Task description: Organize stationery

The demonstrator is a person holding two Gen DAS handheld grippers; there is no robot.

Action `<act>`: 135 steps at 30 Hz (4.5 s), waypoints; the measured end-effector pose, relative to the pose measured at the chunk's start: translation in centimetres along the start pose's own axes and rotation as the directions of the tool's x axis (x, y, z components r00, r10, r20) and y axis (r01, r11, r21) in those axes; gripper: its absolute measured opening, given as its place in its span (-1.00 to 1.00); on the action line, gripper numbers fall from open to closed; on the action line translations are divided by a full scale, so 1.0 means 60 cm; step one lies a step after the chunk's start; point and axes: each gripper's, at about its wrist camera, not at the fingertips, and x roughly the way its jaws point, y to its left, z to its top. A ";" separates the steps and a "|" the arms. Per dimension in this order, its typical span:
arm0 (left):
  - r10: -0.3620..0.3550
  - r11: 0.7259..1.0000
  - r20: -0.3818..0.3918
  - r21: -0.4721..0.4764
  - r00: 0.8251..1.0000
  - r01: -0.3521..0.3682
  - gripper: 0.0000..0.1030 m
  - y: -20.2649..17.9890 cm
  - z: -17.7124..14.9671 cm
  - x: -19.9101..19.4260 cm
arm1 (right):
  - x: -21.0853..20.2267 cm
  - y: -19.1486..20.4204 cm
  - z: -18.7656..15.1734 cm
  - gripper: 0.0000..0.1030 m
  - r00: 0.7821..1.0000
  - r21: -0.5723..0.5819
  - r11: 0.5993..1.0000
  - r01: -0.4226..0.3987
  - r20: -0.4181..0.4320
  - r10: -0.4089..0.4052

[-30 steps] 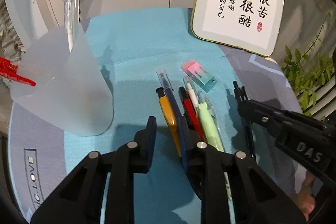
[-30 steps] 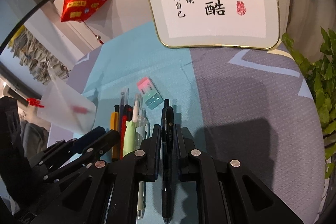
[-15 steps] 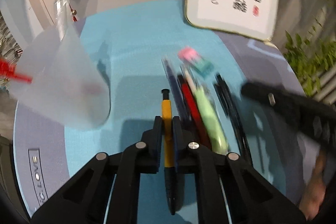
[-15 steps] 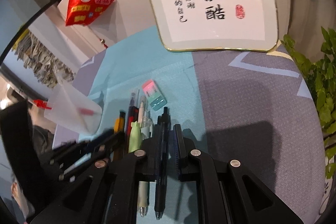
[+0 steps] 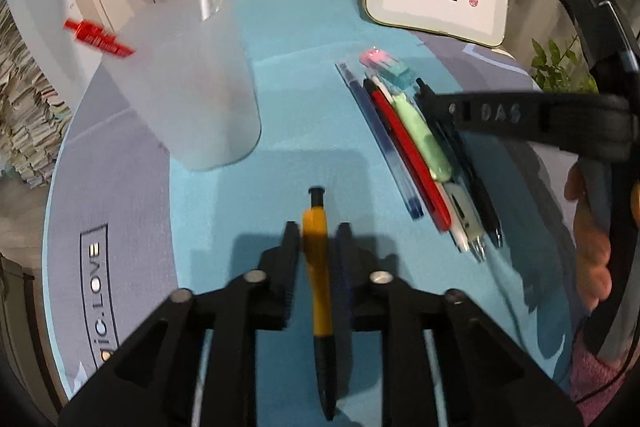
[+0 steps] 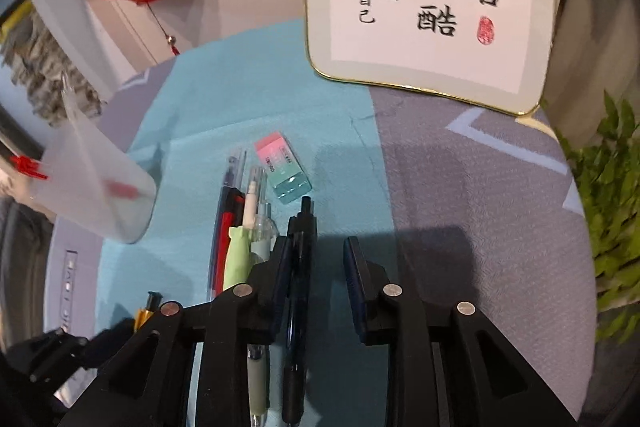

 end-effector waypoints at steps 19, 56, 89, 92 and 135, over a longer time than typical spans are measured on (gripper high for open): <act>-0.014 0.998 0.187 0.061 0.982 0.003 -0.87 -0.016 0.014 -0.092 | -0.141 0.014 -0.018 -0.77 0.985 0.018 0.996 -0.089 0.150 0.085; 0.049 0.977 0.354 -0.210 0.934 0.029 -0.87 0.191 -0.060 -0.223 | -0.174 0.267 0.119 -0.78 0.869 -0.123 0.984 -0.132 0.463 0.175; 0.046 0.984 0.407 -0.174 0.912 0.028 -0.87 0.167 -0.004 -0.249 | -0.134 0.192 0.013 -0.41 0.941 -0.140 0.965 -0.224 0.226 0.251; 0.052 0.986 0.444 -0.164 0.895 0.024 -0.87 0.160 0.029 -0.255 | -0.145 0.163 -0.005 -0.40 0.942 -0.116 0.967 -0.227 0.225 0.249; -0.142 0.604 0.031 0.794 0.989 0.062 -0.65 0.004 -0.030 -0.003 | -0.095 -0.031 -0.081 -0.40 0.989 0.199 0.969 -0.147 0.034 0.144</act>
